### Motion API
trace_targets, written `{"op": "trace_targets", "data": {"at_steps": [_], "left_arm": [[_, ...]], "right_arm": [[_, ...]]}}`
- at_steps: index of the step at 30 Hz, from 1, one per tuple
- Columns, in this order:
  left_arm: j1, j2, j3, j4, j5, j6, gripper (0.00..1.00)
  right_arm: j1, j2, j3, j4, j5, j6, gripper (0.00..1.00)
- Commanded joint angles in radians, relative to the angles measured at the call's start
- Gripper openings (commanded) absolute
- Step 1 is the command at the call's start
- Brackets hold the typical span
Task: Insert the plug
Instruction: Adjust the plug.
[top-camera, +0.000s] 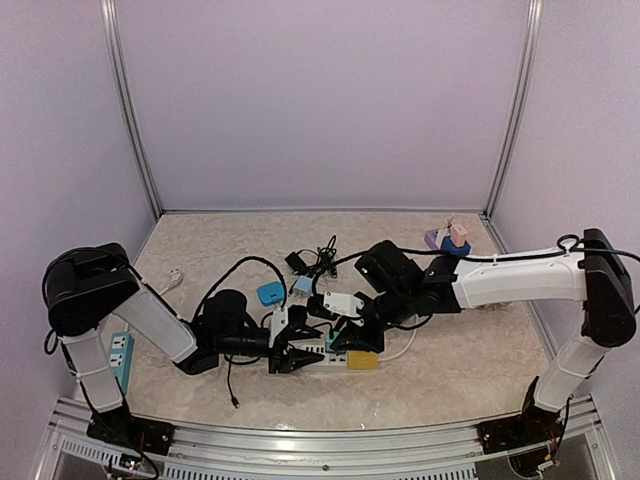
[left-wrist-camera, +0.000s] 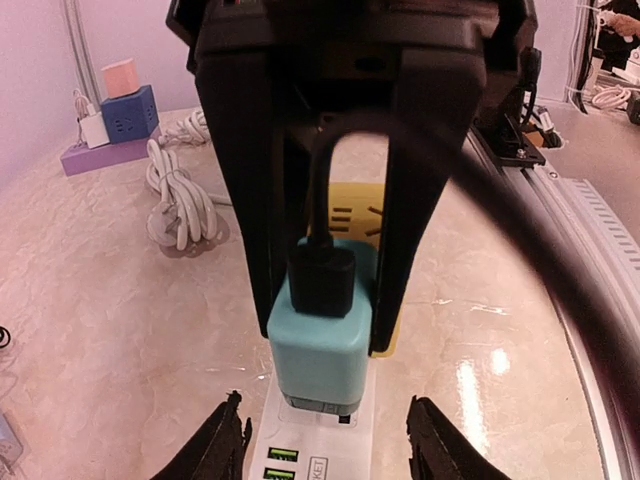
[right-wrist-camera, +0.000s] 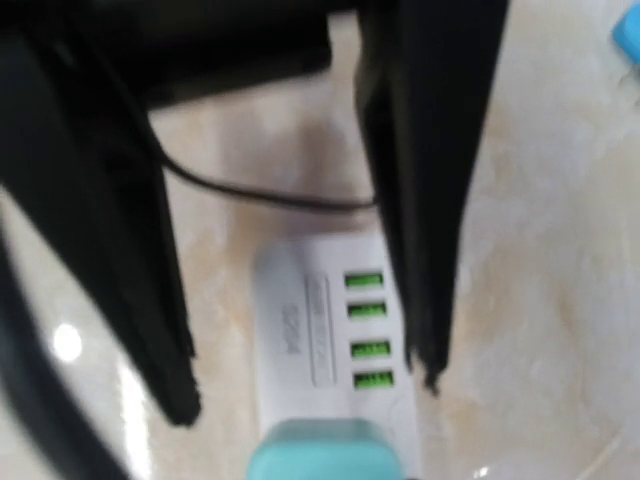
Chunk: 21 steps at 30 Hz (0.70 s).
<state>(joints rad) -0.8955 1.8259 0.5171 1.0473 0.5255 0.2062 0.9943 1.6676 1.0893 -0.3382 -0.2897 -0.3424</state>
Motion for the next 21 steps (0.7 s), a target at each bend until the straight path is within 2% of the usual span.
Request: {"op": "trace_targets", "data": {"at_steps": [1,7,17,21], "left_arm": [[0.008,0.026,0.007,0.009,0.015,-0.024,0.54],[0.006,0.005,0.001,0.056,0.027,-0.066,0.50],[0.002,-0.029,-0.031,0.251,0.073,-0.196,0.48],[-0.003,-0.012,-0.023,0.261,0.089,-0.201,0.42]], "right_arm": [[0.004,-0.078,-0.021,0.091,-0.096,-0.001,0.00],[0.003,-0.108,-0.033,0.114,-0.120,-0.002,0.00],[0.003,-0.109,-0.019,0.066,-0.079,-0.019,0.00],[0.003,-0.114,-0.019,0.071,-0.087,-0.011,0.00]]}}
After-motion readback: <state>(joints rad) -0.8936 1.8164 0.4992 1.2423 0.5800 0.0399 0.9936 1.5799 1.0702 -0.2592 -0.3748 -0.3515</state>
